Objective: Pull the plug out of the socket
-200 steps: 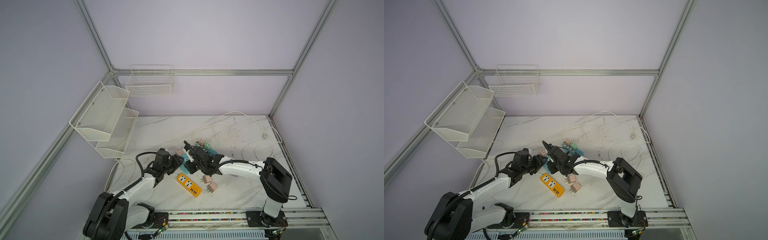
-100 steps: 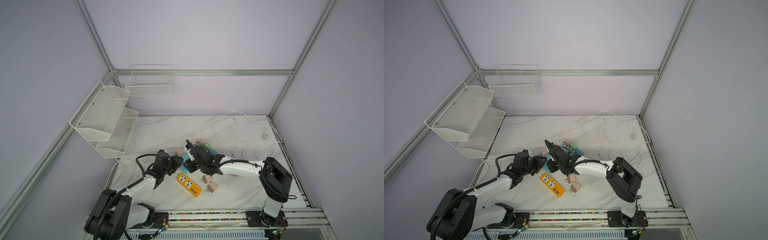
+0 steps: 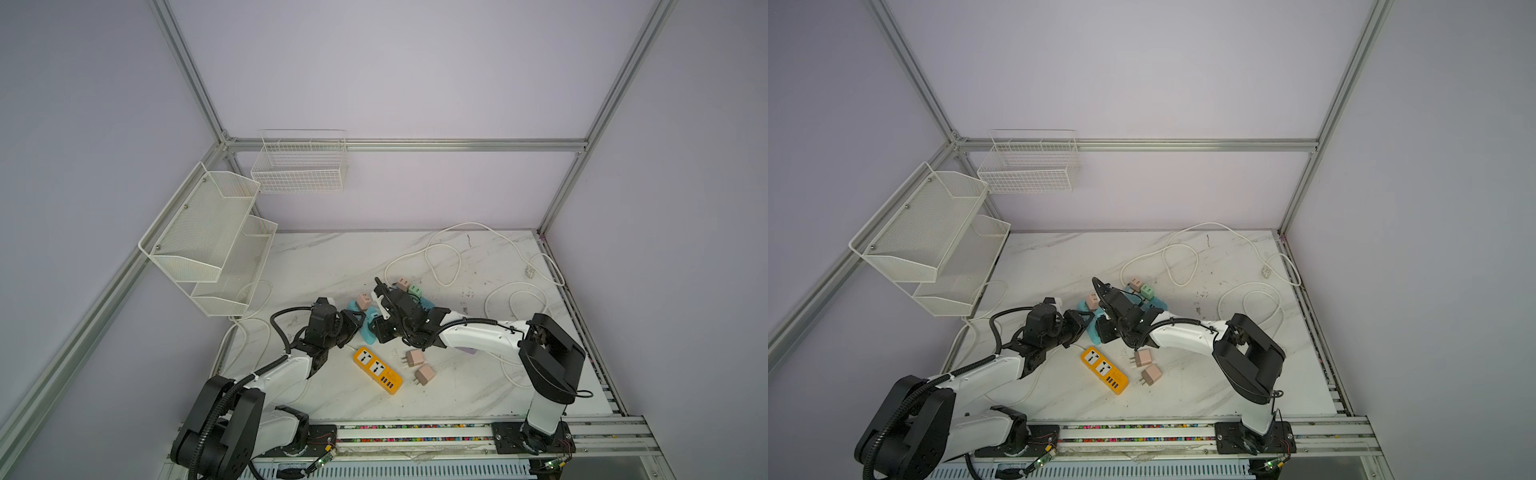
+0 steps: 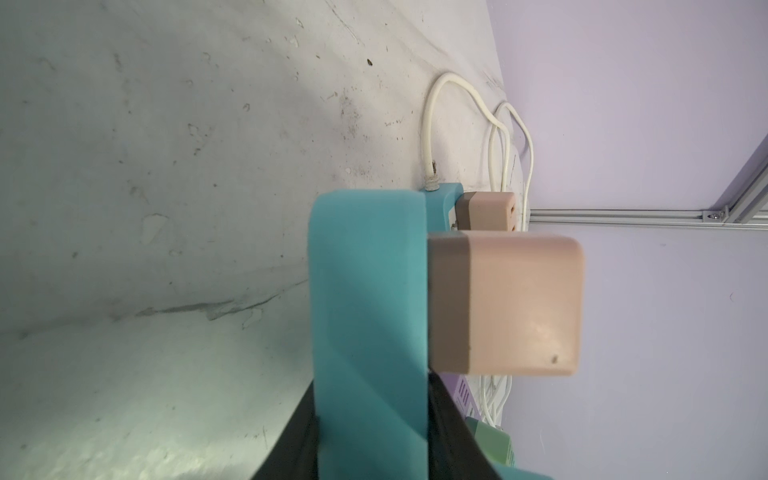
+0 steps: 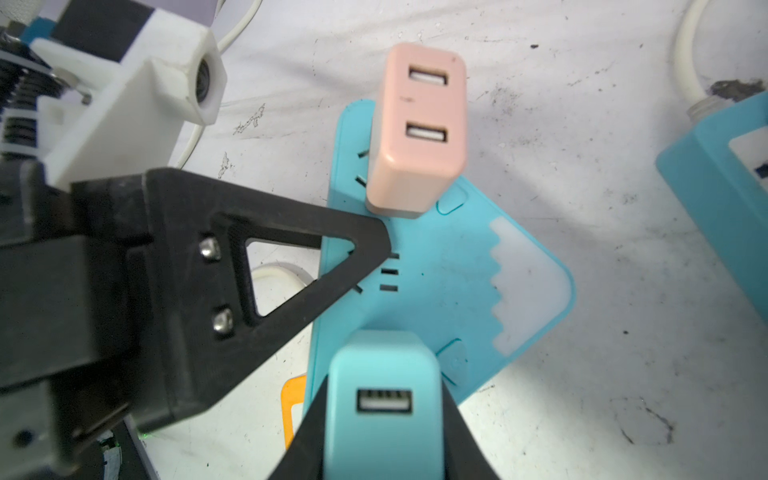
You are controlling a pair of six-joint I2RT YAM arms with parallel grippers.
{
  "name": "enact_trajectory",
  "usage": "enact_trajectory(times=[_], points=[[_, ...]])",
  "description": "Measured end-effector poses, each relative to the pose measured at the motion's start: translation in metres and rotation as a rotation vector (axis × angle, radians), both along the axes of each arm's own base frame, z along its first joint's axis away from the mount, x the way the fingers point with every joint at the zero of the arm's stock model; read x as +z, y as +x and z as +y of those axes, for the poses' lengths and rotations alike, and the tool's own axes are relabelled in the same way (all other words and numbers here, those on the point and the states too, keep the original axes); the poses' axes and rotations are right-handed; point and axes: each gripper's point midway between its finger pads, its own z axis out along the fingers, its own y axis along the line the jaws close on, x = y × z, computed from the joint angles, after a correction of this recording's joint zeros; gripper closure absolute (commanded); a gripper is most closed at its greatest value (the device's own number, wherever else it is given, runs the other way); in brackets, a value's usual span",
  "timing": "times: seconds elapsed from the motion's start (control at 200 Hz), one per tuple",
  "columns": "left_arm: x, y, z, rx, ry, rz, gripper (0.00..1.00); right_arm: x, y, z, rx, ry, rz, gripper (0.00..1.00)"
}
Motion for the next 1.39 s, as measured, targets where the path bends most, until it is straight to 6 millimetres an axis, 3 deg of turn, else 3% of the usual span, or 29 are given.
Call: enact_trajectory(times=[0.265,0.335,0.925,1.165,1.395], points=[[0.003,0.0,-0.004,-0.02,-0.016,-0.013,0.93,0.001,0.002,-0.01,0.001,0.006,-0.001,1.0],[0.005,-0.001,-0.007,-0.031,-0.024,-0.016,1.0,0.003,0.002,-0.014,0.001,0.011,0.001,1.0],[0.024,-0.003,-0.009,-0.052,-0.042,-0.068,1.0,0.018,-0.001,-0.017,0.061,0.066,-0.031,1.0],[0.02,-0.004,-0.008,-0.048,-0.037,-0.055,1.0,0.015,-0.005,-0.011,0.07,0.03,-0.055,1.0],[0.02,-0.004,-0.009,-0.055,-0.041,-0.056,1.0,0.014,0.003,-0.021,0.086,0.076,-0.017,1.0]])
